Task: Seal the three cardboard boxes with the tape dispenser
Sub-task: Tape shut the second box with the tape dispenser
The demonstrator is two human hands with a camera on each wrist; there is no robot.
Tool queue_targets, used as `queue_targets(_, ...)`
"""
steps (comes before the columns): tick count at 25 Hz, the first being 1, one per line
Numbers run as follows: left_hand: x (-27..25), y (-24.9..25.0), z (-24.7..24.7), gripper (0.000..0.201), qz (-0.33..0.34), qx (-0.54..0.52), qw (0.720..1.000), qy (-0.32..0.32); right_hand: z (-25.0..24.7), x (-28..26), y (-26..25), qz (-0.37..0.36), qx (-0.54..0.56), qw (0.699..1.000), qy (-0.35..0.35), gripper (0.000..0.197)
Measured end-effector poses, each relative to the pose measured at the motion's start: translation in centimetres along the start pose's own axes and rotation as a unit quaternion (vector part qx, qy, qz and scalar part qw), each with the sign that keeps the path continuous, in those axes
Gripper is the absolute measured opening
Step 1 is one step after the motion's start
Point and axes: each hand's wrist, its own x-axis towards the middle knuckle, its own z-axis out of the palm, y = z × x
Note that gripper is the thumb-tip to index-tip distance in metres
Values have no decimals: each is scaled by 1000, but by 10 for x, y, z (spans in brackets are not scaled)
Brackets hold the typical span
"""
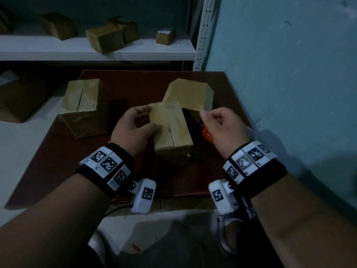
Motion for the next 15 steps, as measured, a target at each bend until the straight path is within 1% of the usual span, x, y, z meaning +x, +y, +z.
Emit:
queue_targets(2,2,1,-5,49,-1,-24,1000,0,-16,11,8,4,-24,999,42,29)
queue_targets(3,3,-1,-7,48,-5,-36,999,-2,-22,15,14,12,-40,998,46,29)
queue_targets(6,3,-1,-10,50,-14,-49,999,-2,-32,23,27,46,-118,992,15,42)
queue_targets(10,3,-1,-10,55,-15,-54,998,8,-34,34,47,57,-273,960,-11,72)
queue_targets(13,2,-2,-7,57,-13,-52,998,16,-33,35,51,52,-363,929,-40,78)
queue_targets(15,1,-1,-6,57,-15,-56,998,21,-32,35,51,56,-381,921,-56,77)
